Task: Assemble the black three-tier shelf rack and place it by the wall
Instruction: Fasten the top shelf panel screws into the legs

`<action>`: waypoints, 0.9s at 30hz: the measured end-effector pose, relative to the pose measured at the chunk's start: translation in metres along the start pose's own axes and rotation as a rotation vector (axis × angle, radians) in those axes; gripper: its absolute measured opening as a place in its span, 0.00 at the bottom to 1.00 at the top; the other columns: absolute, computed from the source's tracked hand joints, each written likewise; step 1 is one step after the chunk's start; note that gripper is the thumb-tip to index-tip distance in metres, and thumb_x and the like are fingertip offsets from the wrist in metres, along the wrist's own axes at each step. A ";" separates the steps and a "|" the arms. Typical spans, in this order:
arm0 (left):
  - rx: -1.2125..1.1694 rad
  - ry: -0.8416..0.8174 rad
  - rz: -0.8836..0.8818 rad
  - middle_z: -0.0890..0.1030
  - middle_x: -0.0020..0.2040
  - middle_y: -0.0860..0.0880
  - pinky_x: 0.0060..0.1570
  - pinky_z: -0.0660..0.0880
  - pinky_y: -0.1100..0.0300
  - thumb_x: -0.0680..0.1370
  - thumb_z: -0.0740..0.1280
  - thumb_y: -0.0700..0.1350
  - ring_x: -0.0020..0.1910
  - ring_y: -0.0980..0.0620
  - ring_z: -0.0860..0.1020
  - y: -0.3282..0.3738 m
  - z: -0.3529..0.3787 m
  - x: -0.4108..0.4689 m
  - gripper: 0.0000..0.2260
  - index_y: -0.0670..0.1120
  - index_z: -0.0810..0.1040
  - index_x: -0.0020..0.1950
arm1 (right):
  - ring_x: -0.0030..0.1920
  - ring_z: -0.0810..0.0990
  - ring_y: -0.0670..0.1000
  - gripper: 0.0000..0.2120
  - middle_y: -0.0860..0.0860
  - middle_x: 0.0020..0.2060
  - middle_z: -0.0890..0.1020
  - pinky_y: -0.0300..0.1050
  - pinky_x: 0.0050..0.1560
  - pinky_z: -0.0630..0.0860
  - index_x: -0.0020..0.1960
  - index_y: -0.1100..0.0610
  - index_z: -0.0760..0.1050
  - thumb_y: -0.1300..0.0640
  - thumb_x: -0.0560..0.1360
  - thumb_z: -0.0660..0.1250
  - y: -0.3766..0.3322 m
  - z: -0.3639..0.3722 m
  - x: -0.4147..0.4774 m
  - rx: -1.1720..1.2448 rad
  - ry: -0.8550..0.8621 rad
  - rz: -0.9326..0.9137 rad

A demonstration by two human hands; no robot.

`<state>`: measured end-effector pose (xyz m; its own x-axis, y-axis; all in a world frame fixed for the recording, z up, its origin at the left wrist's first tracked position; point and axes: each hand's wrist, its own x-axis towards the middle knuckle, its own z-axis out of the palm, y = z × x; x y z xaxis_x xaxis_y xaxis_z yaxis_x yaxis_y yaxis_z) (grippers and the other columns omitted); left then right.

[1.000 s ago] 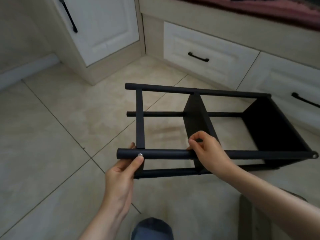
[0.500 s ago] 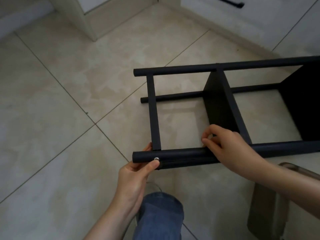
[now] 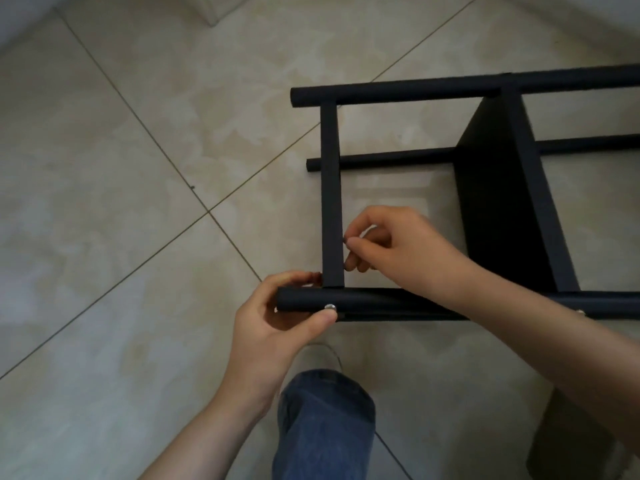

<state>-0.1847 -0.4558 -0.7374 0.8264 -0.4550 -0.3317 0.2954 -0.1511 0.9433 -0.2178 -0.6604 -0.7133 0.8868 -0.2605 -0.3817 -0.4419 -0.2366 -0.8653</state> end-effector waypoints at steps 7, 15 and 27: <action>0.511 -0.289 0.198 0.82 0.61 0.57 0.64 0.74 0.63 0.67 0.79 0.51 0.56 0.57 0.84 0.010 -0.024 0.019 0.28 0.54 0.77 0.66 | 0.35 0.83 0.47 0.03 0.52 0.34 0.86 0.36 0.39 0.81 0.48 0.57 0.79 0.60 0.79 0.66 0.021 -0.001 0.000 0.282 -0.050 0.199; 1.138 -0.527 0.666 0.54 0.83 0.51 0.79 0.54 0.54 0.69 0.73 0.68 0.82 0.47 0.52 0.033 -0.034 0.062 0.47 0.51 0.58 0.82 | 0.33 0.81 0.46 0.03 0.52 0.34 0.85 0.39 0.40 0.80 0.49 0.58 0.80 0.60 0.79 0.67 0.031 -0.004 0.002 0.399 -0.138 0.303; 1.086 -0.732 0.728 0.65 0.79 0.44 0.78 0.61 0.52 0.72 0.75 0.62 0.82 0.43 0.53 0.032 -0.026 0.080 0.32 0.43 0.77 0.68 | 0.36 0.83 0.48 0.03 0.54 0.37 0.86 0.38 0.43 0.81 0.46 0.59 0.80 0.63 0.78 0.69 0.031 -0.001 0.004 0.401 -0.272 0.295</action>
<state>-0.0971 -0.4743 -0.7334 0.1180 -0.9925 -0.0306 -0.8261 -0.1152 0.5515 -0.2280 -0.6699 -0.7418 0.7598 0.0013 -0.6501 -0.6376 0.1971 -0.7448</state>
